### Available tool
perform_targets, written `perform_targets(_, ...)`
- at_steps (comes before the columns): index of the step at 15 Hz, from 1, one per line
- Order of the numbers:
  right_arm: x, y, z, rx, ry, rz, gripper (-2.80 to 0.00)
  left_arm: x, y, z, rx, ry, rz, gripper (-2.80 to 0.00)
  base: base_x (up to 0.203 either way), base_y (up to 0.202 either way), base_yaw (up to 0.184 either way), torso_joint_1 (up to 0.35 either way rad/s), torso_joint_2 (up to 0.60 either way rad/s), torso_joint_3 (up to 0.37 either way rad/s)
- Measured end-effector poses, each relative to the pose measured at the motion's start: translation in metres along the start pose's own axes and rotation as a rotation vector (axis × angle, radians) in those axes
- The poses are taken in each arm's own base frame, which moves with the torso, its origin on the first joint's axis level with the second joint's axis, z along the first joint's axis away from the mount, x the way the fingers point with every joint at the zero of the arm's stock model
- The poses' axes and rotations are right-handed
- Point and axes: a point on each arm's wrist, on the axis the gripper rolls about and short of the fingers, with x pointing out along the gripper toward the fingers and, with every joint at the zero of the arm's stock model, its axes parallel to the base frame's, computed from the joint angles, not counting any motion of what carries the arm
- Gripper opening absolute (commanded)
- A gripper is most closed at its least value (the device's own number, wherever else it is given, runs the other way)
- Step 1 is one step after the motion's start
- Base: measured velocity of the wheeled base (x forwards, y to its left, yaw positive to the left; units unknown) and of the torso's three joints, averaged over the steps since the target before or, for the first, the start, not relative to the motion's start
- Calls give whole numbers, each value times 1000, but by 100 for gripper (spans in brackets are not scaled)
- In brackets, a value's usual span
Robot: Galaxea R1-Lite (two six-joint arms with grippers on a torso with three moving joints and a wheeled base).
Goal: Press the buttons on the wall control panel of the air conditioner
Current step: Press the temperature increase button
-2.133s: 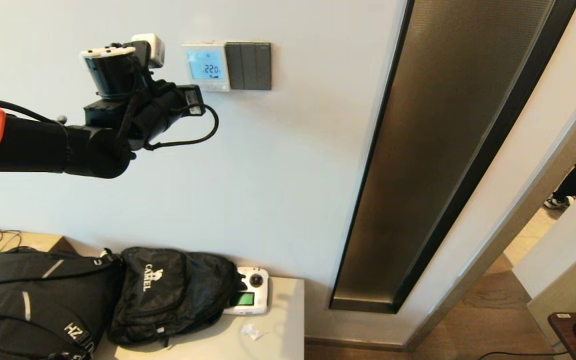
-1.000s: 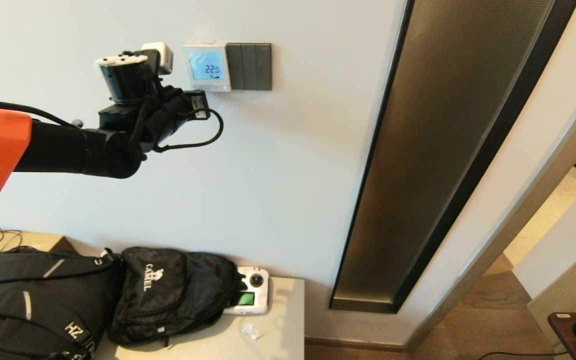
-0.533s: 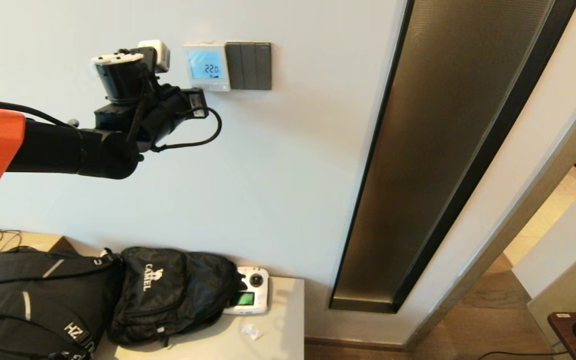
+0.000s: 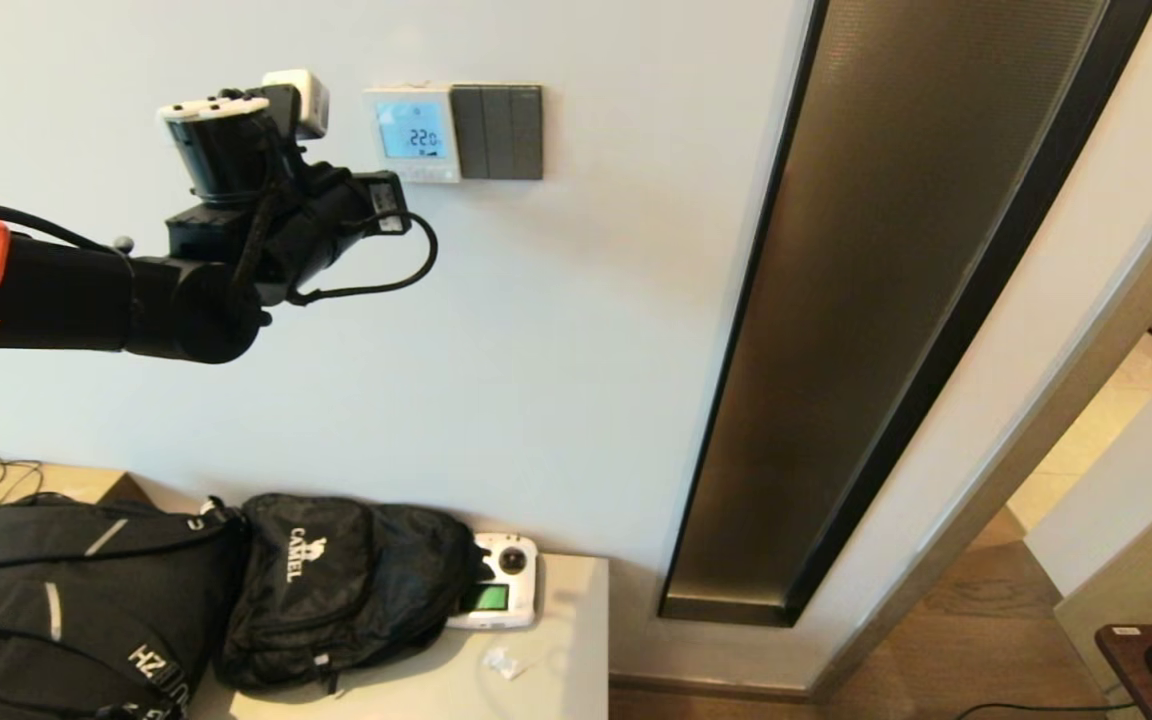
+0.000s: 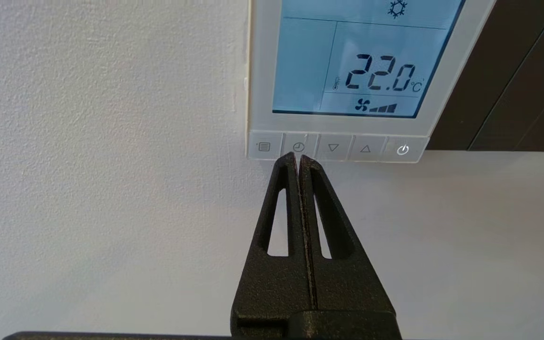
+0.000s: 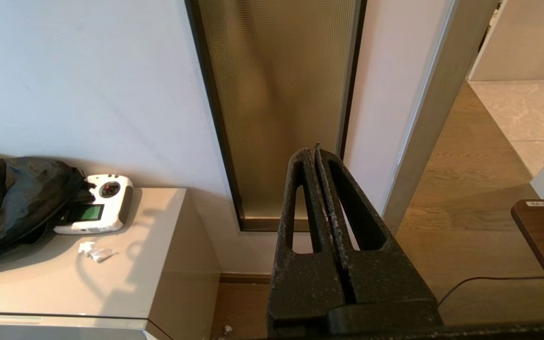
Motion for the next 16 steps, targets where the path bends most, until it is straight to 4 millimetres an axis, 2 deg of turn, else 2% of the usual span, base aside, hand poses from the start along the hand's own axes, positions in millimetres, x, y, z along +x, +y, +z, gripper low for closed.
perform_targets(16,0,0,0,-1,0,0,-280,15,-4,-11,-1,7,-8,-280,0,0,0,0,0,0)
